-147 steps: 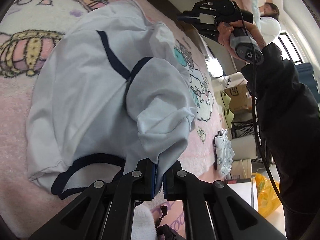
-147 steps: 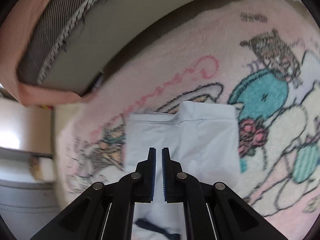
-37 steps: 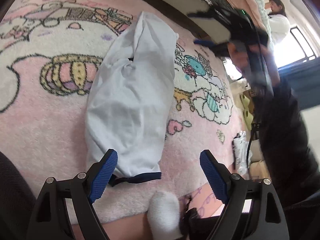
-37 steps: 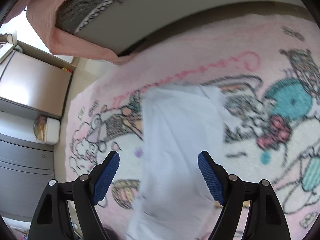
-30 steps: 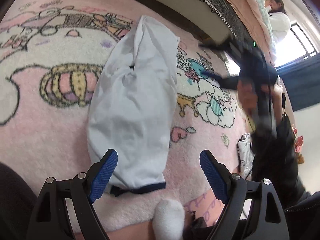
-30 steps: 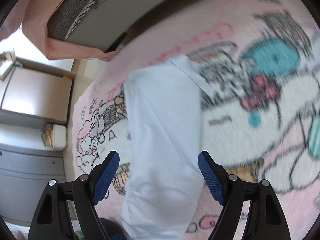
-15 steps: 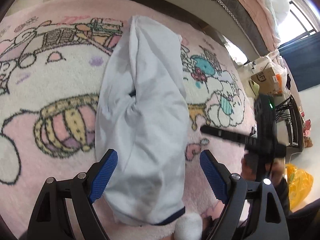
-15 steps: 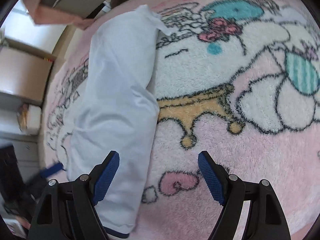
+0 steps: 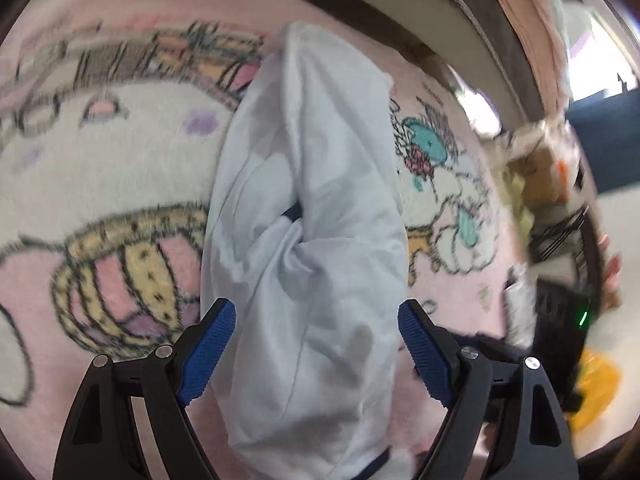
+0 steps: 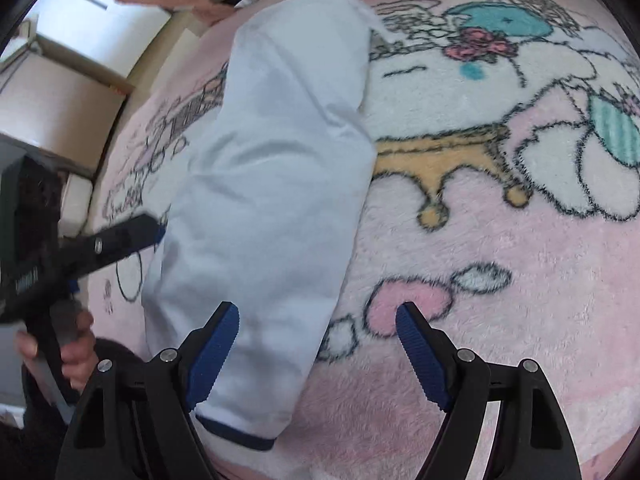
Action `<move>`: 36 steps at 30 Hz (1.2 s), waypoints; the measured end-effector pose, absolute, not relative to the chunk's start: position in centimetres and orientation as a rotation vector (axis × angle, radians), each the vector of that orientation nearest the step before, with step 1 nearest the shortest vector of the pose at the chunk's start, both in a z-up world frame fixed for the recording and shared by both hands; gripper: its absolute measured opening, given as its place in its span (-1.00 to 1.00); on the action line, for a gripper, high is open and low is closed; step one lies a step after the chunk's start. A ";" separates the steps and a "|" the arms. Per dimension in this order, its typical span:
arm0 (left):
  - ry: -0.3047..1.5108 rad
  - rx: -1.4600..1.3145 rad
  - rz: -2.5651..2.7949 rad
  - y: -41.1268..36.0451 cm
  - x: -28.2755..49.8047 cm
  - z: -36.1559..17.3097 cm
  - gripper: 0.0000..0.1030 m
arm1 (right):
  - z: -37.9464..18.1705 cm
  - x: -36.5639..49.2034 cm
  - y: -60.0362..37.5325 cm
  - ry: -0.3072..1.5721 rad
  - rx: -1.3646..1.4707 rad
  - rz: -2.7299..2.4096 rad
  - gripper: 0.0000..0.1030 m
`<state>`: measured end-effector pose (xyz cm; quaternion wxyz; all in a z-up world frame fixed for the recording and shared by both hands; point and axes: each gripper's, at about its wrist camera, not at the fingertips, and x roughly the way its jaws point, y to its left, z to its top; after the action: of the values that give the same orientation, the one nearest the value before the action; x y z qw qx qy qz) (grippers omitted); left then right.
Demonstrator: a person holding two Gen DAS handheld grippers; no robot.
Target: Fold clothes
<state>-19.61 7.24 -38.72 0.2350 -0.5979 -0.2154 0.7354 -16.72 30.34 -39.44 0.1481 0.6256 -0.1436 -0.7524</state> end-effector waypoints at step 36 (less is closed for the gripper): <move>-0.646 -1.802 2.100 5.8 -14.7 -41.2 -0.76 | -40.8 -15.9 26.9 -0.417 1.810 -2.049 0.29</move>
<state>-14.75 5.78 -41.15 0.1493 -0.6270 -0.2249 0.7308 -15.91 26.85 -40.78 0.1872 0.6429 -0.1480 -0.7278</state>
